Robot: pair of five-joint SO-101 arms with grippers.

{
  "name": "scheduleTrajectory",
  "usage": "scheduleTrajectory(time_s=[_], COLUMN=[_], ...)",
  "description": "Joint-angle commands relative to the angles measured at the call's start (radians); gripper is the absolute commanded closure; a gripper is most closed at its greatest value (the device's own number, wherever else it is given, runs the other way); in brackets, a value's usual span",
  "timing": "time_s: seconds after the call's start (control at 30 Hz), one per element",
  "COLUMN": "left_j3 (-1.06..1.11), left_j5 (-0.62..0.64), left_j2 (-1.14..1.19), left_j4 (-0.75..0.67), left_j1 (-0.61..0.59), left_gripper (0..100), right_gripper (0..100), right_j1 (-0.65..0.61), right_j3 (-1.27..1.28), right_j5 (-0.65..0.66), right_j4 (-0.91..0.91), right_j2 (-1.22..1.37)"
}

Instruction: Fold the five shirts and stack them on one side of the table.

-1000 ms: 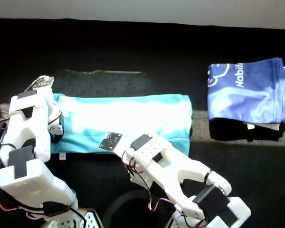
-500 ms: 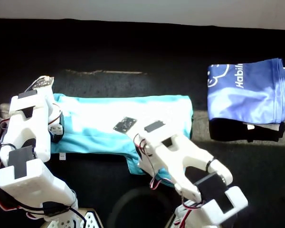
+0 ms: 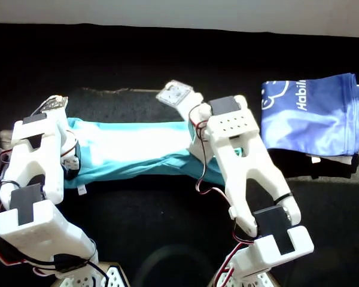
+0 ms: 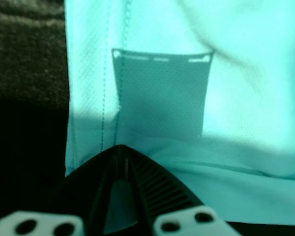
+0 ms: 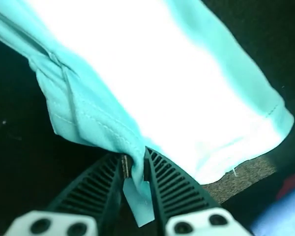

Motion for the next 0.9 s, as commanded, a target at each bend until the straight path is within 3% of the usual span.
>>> scheduleTrajectory(time_s=[0.0, 0.13, 0.37, 0.53, 0.7, 0.87], left_j3=[-0.002, -0.002, -0.002, -0.002, -0.002, -0.002], left_j5=[0.003, 0.003, 0.003, 0.003, 0.003, 0.003], left_j2=[0.01, 0.01, 0.01, 0.01, 0.01, 0.01], left_j4=[-0.032, -0.032, -0.032, -0.032, -0.032, -0.032], left_j1=[0.01, 0.01, 0.01, 0.01, 0.01, 0.01], left_gripper=[99, 99, 99, 99, 99, 99], right_gripper=[99.2, 99.0, 94.7, 86.7, 86.2, 86.4], right_j1=[0.015, 0.004, -0.028, -0.002, 0.045, 0.042], right_j3=[-0.048, 0.013, 0.015, -0.005, -0.074, -0.094], right_j5=[0.005, 0.005, -0.014, -0.233, -0.439, -0.408], right_j4=[-0.148, -0.292, -0.305, -0.371, -0.404, -0.312], right_j2=[-0.004, 0.038, 0.142, 0.14, 0.14, 0.136])
